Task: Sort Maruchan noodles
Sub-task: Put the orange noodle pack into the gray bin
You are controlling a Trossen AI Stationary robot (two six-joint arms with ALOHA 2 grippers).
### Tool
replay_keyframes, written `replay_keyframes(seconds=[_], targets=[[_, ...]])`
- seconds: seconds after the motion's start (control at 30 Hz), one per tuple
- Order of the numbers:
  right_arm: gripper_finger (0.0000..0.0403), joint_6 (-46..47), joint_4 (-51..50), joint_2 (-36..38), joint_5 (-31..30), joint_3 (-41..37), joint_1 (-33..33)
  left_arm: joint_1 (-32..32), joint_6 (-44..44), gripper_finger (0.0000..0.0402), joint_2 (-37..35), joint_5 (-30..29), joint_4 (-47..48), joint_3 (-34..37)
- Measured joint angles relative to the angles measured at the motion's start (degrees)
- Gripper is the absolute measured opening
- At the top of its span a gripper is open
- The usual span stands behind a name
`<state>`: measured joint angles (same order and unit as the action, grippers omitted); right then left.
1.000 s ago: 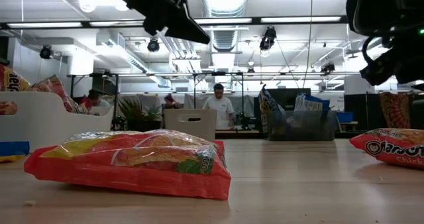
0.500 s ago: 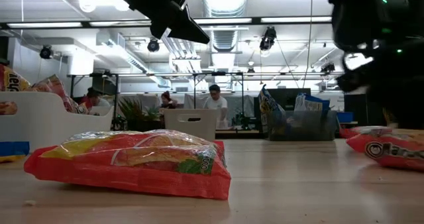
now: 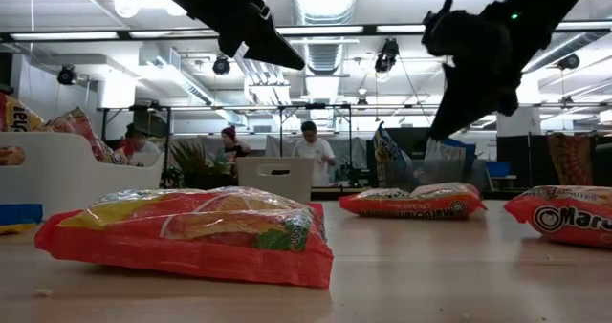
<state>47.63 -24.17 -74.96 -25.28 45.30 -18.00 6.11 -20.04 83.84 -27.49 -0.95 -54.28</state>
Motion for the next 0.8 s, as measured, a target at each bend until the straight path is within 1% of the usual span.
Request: replay_keyframes(seconds=[0.07, 0.23, 0.37, 0.43, 0.5, 0.63, 0.8], targets=[[0.0012, 0.8, -2.0, 2.1, 0.0, -0.5, -0.7, 0.0, 2.8, 0.0036, 0.9, 0.3, 0.0, 0.0], [0.0012, 2.8, -5.8, 6.8, -0.1, -2.9, -2.3, 0.1, 7.7, 0.0036, 4.9, 7.8, -2.0, 0.0], [0.0012, 4.7, -4.1, 10.4, -0.5, -7.0, -2.8, 0.1, 8.2, 0.0036, 10.1, 13.7, -9.5, 0.0], [0.0012, 6.3, -2.8, 12.0, -2.8, -9.8, -2.8, 0.1, 8.2, 0.0036, 13.2, 16.1, -13.3, -0.2], [0.0012, 8.7, -0.5, 13.4, -5.4, -12.6, -2.7, 0.1, 8.3, 0.0036, 16.2, 16.9, -14.7, -1.5], [0.0012, 13.8, 4.5, 15.5, -8.3, -18.0, -2.7, 0.1, 8.6, 0.0036, 21.6, 17.2, -15.0, -4.9], [0.0022, 20.5, 8.4, 17.4, -8.8, -22.3, -2.7, 0.1, 8.6, 0.0036, 26.2, 17.2, -14.6, -7.5]])
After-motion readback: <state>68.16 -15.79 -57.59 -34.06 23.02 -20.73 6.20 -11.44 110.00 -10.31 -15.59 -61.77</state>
